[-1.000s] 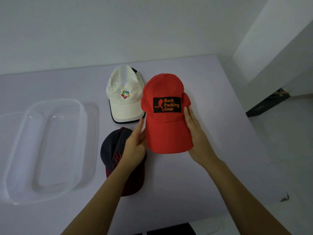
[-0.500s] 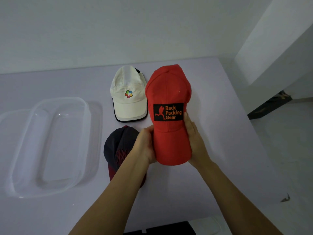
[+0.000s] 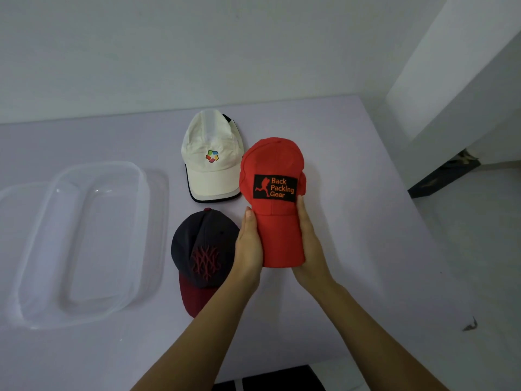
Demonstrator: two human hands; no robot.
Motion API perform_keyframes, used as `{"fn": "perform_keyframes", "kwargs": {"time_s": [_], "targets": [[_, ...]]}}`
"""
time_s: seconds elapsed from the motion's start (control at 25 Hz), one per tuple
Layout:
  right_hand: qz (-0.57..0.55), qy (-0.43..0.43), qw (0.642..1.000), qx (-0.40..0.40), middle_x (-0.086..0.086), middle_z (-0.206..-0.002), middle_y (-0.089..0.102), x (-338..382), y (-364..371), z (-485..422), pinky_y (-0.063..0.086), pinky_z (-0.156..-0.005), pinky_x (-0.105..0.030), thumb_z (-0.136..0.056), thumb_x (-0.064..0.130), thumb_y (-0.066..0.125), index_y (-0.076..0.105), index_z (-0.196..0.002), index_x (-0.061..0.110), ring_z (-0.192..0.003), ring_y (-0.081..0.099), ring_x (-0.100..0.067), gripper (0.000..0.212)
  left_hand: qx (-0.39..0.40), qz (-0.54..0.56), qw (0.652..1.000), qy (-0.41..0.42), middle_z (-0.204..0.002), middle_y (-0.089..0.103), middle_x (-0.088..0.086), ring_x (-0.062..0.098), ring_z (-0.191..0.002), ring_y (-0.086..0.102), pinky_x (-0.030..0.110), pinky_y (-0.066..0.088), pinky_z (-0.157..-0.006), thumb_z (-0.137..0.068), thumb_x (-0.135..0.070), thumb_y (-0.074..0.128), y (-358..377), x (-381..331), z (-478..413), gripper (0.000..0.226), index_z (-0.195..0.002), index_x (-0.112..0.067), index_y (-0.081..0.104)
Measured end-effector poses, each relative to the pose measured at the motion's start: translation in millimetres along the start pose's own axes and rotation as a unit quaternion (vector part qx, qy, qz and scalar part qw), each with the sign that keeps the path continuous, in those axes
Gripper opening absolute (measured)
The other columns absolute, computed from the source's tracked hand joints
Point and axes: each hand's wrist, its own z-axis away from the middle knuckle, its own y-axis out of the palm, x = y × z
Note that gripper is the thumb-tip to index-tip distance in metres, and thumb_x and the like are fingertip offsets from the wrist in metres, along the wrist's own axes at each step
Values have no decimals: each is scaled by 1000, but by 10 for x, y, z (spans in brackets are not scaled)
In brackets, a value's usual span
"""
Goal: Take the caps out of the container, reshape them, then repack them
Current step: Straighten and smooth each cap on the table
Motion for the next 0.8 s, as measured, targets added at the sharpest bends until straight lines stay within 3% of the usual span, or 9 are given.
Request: {"fn": "perform_keyframes", "kwargs": {"time_s": [0.04,0.12,0.2,0.28,0.36,0.52,0.6,0.68,0.8], "targets": [[6,-12,1000,-1,-3,-145,46,0,18,53,40,-106,-50,-94,52,36,35,-141,38,-129,48,-20,48,8,-24,1000,4,-131,59,1,17,-119,57,44,43,-105,-89,-66,27,-17,17,-5,60,-133,-32,50],[66,-55,996,13,0,-157,20,-89,-20,116,32,-111,-51,-92,56,35,15,-142,52,-141,28,-19,54,23,-126,991,46,-147,42,-2,18,-133,42,39,28,-114,-85,-71,23,-74,-16,0,72,-144,-31,33],[150,-48,987,36,0,-159,0,-219,-61,133,26,-114,-53,-90,50,33,-6,-137,60,-145,15,-24,62,-30,-208,965,156,-153,29,-1,18,-142,27,35,22,-116,-91,-57,23,-154,-181,-57,67,-148,-23,21],[150,-39,987,46,-5,-158,-4,-249,-100,116,21,-115,-53,-91,44,30,-13,-137,58,-145,13,-29,64,-79,-253,925,273,-159,16,1,14,-146,14,37,16,-119,-92,-49,29,-239,-452,-131,67,-150,-21,13],[184,-75,980,29,-7,-158,-6,-212,-128,76,15,-116,-49,-93,36,32,-11,-142,50,-145,10,-30,67,-21,-280,905,318,-159,14,-5,7,-145,14,30,16,-117,-93,-47,37,-299,-733,-209,67,-150,-23,12],[242,-102,965,-4,-7,-156,-2,-335,-241,88,7,-112,-46,-92,19,51,-6,-146,41,-145,4,-27,82,127,-319,905,252,-134,52,-9,4,-121,50,23,42,-101,-89,-45,56,-362,-1094,-252,55,-139,-26,42],[241,-98,966,-14,-5,-156,0,-354,-263,99,6,-112,-48,-92,25,47,-6,-146,43,-145,0,-22,77,156,-299,916,218,-106,70,-2,11,-98,67,26,54,-86,-85,-40,64,-362,-1164,-264,38,-116,-20,64],[242,-100,965,-15,-3,-156,0,-387,-239,145,5,-112,-49,-92,30,41,-5,-145,43,-145,-5,-18,72,181,-260,936,152,-83,73,3,13,-76,70,27,55,-70,-80,-38,69,-348,-1177,-279,36,-99,-8,70],[234,-93,968,-29,2,-157,-3,-461,-204,212,8,-113,-50,-90,19,54,-4,-146,43,-145,-1,-21,84,224,-186,952,96,-89,74,9,19,-82,69,34,55,-79,-70,-44,74,-306,-1149,-297,42,-94,-9,72]]}}
